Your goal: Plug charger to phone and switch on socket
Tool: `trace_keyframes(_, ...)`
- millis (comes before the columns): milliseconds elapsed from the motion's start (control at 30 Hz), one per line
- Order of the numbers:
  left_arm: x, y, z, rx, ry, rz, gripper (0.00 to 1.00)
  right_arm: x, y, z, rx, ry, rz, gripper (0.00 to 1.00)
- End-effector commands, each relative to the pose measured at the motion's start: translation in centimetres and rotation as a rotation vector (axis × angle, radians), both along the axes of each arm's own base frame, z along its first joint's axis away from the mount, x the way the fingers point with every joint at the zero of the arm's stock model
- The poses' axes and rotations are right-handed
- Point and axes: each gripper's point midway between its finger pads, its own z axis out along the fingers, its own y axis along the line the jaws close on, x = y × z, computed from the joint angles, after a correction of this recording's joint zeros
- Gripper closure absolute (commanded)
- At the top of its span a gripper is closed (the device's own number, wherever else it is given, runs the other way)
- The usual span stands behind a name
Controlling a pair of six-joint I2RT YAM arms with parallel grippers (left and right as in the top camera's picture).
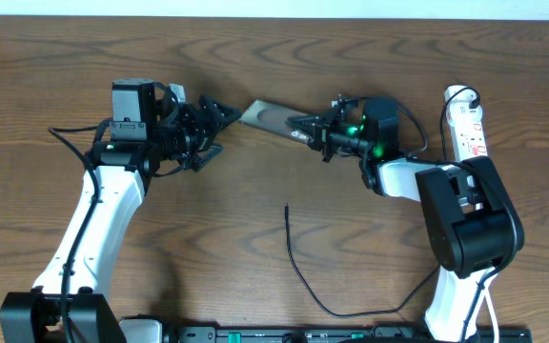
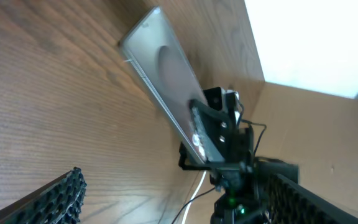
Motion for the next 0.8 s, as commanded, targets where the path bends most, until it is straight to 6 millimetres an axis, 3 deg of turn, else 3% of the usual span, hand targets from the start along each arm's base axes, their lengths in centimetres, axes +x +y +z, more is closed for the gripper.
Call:
trace_keyframes(0, 0.9, 1.0, 0.8, -0.004, 0.026, 0.103, 0.1, 0.3, 1.4, 2.2, 0.098, 0.05, -0.025, 0.99)
trace_keyframes(200, 2.3, 2.0, 1.0, -0.016, 0.038, 0.218, 0.11, 0.7, 2.9, 5.8, 0.198, -0.038, -0.074, 0.99)
trace_keyframes(433, 4.0, 2.3, 2.3, -0.065, -0.006, 0.285, 0.1, -0.2, 5.3, 7.2, 0.245, -0.072, -0.089, 0.99)
trace_keyframes(767, 6.1, 3.2, 0.9, -0.032, -0.027, 0.34, 0.1, -1.2, 7.2, 8.5, 0.281, -0.116, -0.106, 0.99)
